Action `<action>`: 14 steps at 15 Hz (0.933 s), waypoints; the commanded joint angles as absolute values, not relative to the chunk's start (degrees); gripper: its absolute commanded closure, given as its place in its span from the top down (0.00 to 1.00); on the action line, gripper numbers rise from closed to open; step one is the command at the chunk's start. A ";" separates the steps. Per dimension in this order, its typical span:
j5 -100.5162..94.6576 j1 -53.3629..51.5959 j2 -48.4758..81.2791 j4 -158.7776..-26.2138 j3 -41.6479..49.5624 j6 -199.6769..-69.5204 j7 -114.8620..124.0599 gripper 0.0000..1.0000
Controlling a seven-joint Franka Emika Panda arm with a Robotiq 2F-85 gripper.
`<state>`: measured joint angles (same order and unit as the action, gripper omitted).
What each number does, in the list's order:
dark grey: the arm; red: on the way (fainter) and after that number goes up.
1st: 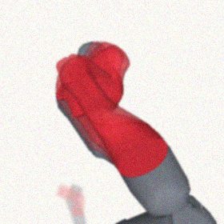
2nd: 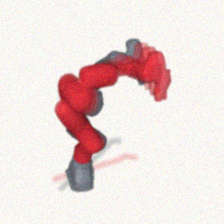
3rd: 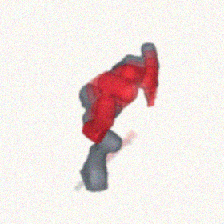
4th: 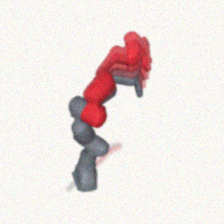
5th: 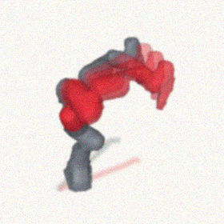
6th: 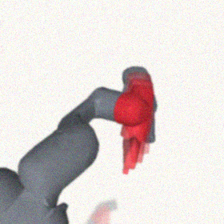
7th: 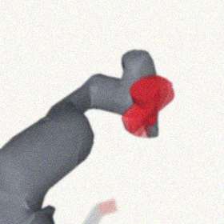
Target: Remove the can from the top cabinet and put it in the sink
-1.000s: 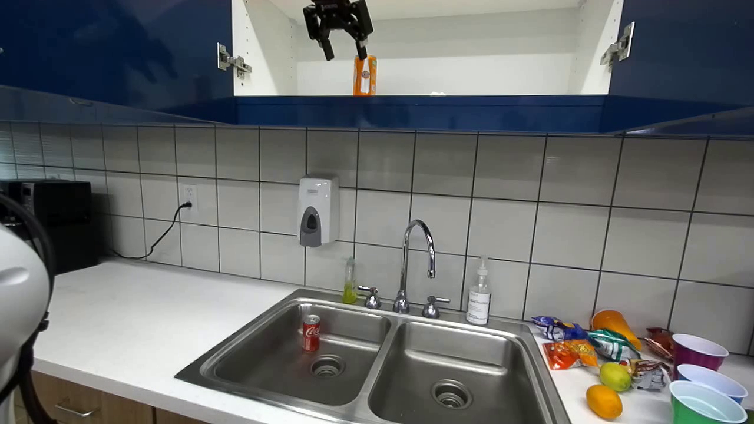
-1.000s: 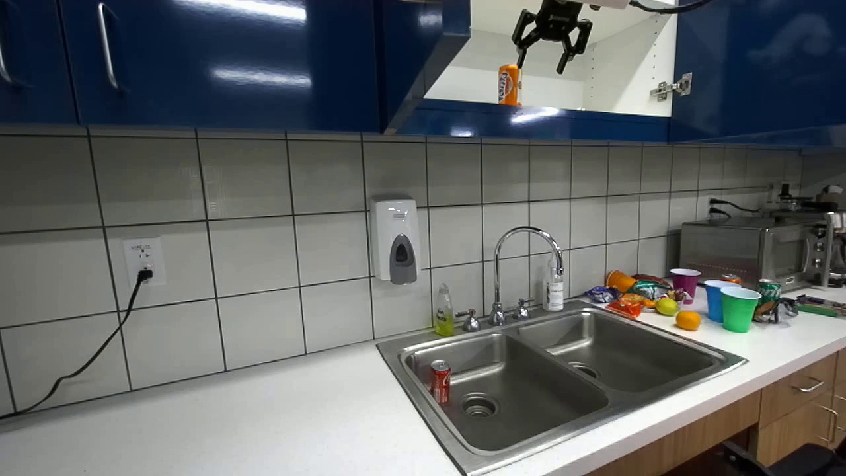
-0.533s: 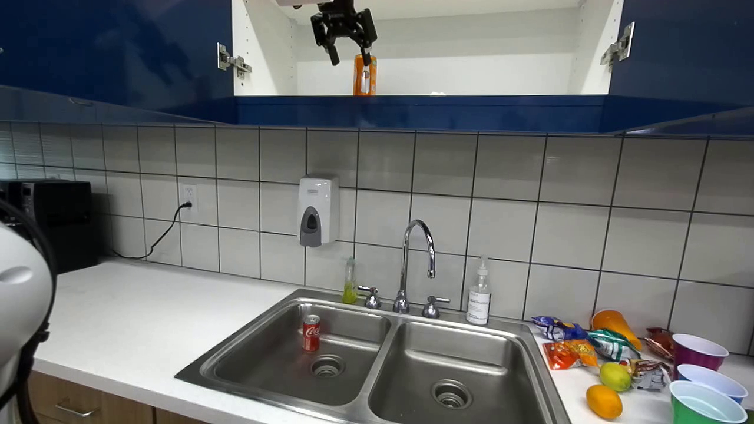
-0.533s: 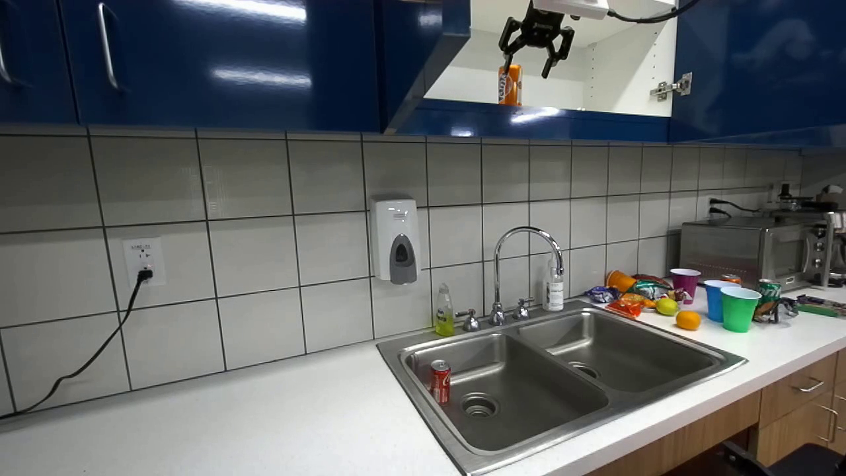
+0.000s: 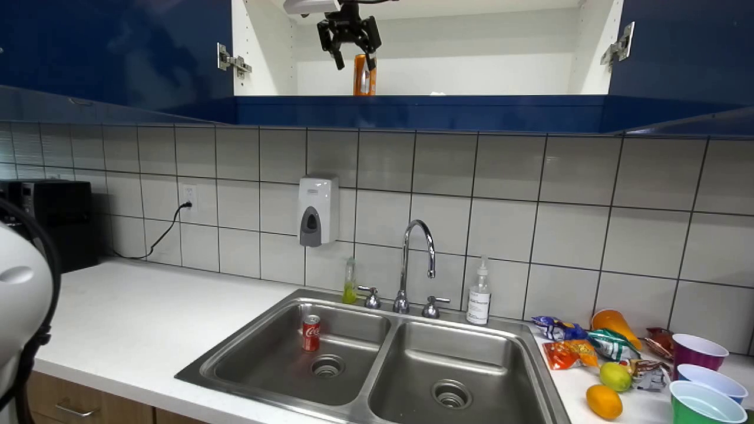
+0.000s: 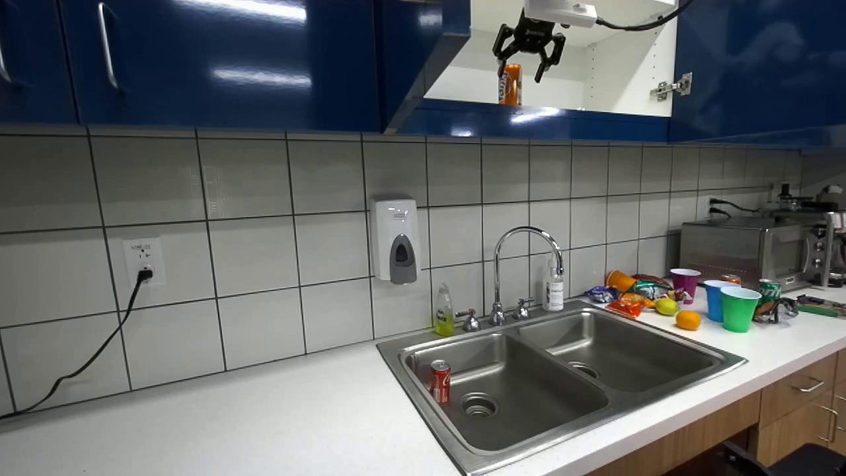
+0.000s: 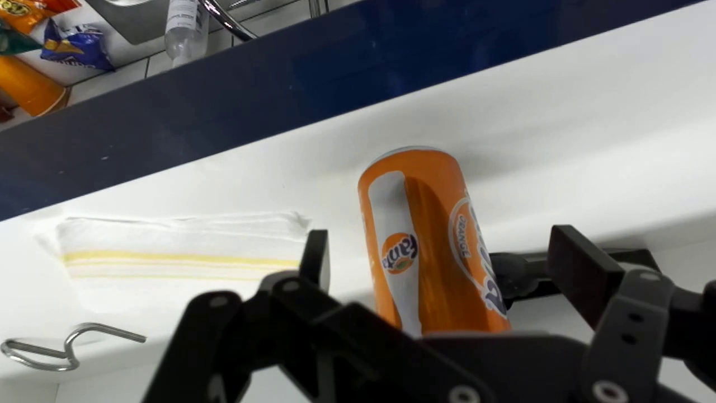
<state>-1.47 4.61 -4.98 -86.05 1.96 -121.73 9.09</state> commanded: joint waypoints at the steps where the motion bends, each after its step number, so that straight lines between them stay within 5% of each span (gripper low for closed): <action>1: -1.58 4.22 -2.96 -83.17 2.29 -121.88 10.34 1.00; 14: -2.03 4.63 -0.58 -82.93 2.00 -125.55 10.24 1.00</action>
